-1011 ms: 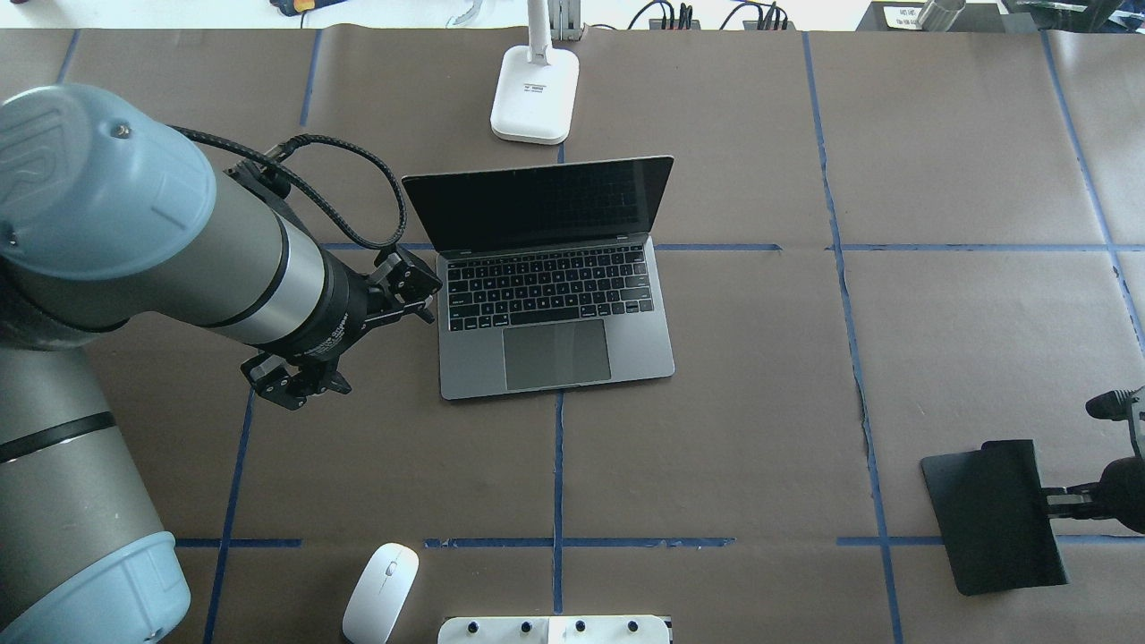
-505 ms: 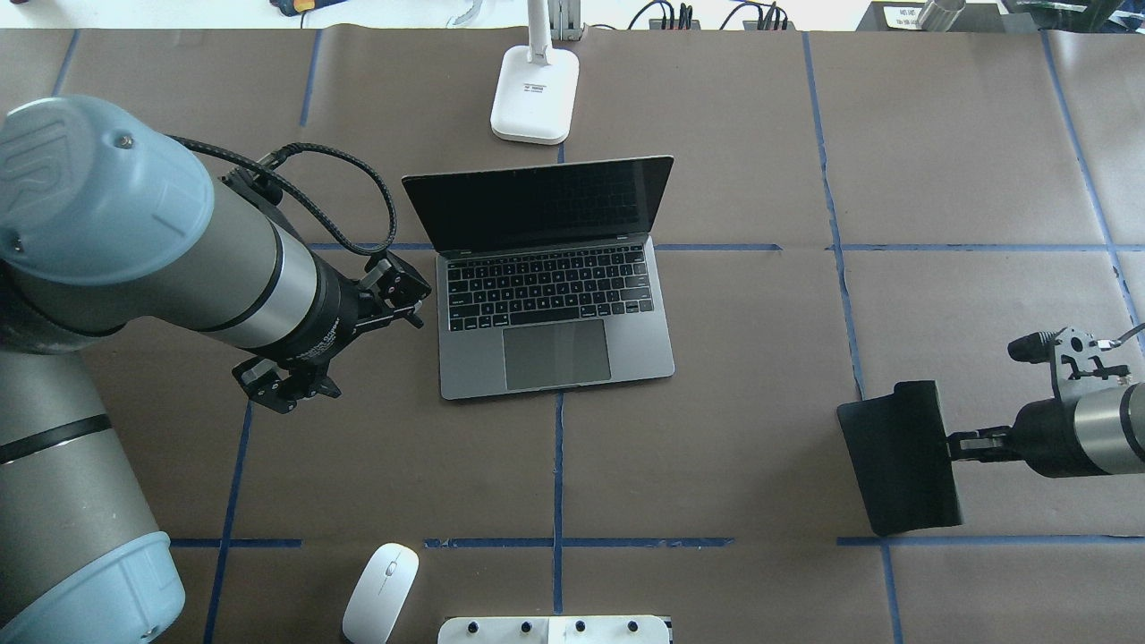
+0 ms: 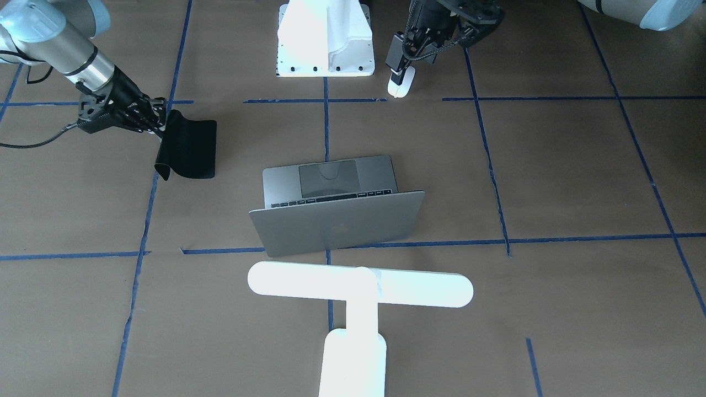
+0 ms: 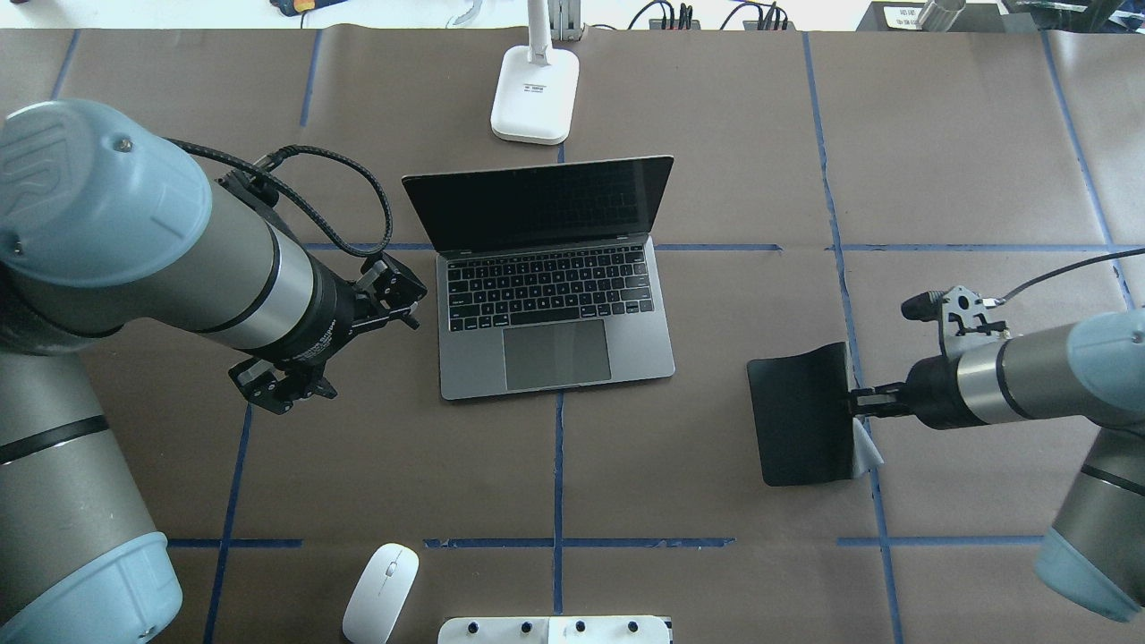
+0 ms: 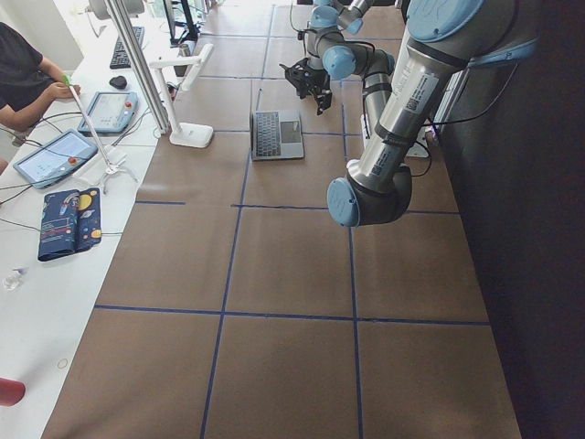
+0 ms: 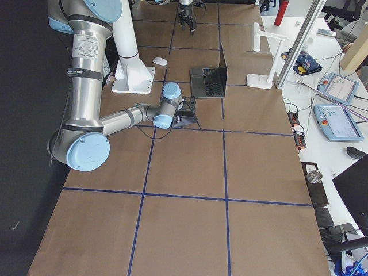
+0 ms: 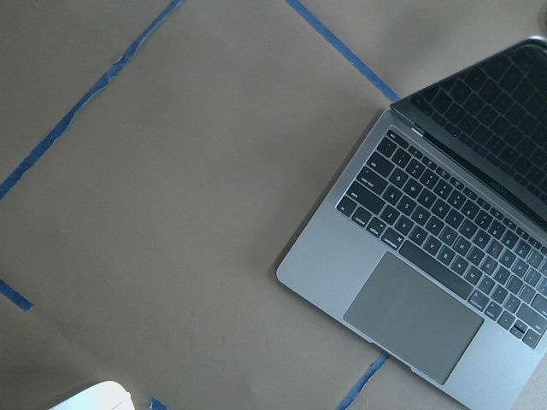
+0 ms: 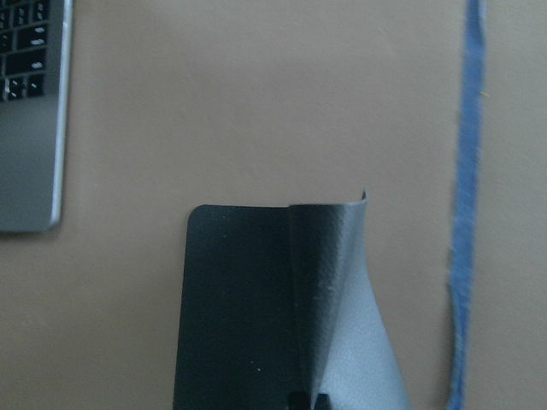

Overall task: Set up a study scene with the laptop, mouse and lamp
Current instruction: 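Carry the mouse pad with the right gripper beside the laptop and lower it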

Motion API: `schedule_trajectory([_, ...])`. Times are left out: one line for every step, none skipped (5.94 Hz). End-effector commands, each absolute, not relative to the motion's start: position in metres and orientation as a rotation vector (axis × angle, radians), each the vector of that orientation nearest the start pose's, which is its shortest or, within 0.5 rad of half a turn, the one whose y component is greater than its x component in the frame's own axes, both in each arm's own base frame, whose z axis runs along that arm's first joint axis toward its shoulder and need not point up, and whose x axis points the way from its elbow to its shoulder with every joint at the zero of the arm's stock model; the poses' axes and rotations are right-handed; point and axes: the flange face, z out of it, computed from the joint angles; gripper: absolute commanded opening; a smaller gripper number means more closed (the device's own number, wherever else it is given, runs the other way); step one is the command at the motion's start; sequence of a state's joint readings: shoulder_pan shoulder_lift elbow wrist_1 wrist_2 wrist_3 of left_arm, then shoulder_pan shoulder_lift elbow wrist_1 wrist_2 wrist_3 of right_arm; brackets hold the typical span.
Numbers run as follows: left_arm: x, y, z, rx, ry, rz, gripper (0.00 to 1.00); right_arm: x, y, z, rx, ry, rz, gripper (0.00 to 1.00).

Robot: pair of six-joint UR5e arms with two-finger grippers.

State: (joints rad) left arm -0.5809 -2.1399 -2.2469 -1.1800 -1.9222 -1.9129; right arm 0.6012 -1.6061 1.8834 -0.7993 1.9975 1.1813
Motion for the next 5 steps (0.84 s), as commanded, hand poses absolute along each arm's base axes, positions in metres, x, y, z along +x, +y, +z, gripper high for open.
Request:
schedule_trajectory([0.355, -0.352, 0.135, -0.231, 0.898, -0.708, 1.00, -0.397, -0.397, 0.383, 0.169, -1.085, -0.028, 0.00])
schedule_trajectory([0.356, -0.352, 0.135, -0.232, 0.897, -0.709, 1.00, -0.414, -0.419, 0.375, 0.193, -1.082, -0.050, 0.00])
schedule_trajectory([0.356, -0.352, 0.135, -0.231, 0.898, -0.708, 1.00, -0.432, -0.445, 0.374, 0.196, -1.070, -0.040, 0.00])
schedule_trajectory([0.356, -0.352, 0.134, -0.231, 0.900, -0.708, 1.00, -0.429, -0.459, 0.377, 0.208, -1.060, -0.032, 0.00])
schedule_trajectory([0.355, -0.352, 0.133, -0.231, 0.903, -0.708, 1.00, -0.419, -0.466, 0.378, 0.200, -1.066, -0.034, 0.00])
